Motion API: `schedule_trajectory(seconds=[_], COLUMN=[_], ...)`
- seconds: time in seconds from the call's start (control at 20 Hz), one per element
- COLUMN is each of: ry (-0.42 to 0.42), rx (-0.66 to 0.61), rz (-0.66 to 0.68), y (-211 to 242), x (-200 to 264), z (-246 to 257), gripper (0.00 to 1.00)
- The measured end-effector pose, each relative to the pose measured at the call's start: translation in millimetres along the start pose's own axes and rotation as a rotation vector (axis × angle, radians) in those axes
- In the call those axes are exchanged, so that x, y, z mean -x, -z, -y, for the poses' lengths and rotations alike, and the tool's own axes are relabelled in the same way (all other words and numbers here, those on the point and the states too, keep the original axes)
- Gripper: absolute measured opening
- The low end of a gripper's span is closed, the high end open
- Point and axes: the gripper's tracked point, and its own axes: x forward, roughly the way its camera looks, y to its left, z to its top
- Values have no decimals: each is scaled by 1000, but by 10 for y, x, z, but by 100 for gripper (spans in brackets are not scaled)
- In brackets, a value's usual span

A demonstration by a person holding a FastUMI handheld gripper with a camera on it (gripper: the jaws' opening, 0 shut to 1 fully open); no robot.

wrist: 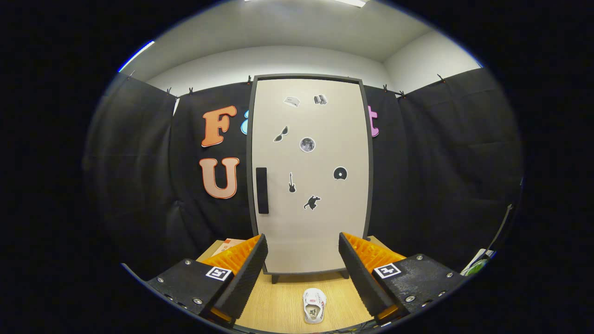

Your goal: Open the shoe cabinet door, grab the shoes and put them into the shoe cabinet, then close the shoe cabinet door.

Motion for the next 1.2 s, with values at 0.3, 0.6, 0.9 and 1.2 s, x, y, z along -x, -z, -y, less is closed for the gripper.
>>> schedule_trajectory(seconds=[0.3, 0.6, 0.9, 1.2], ry=[-40, -87, -108, -123], rx=[-12, 7, 17, 22], rz=[-3, 5, 17, 16], y=[-15, -100, -167, -141], x=[-373, -983, -1772, -2362], z=[-326, -695, -966, -1092], gripper=[96, 96, 96, 94])
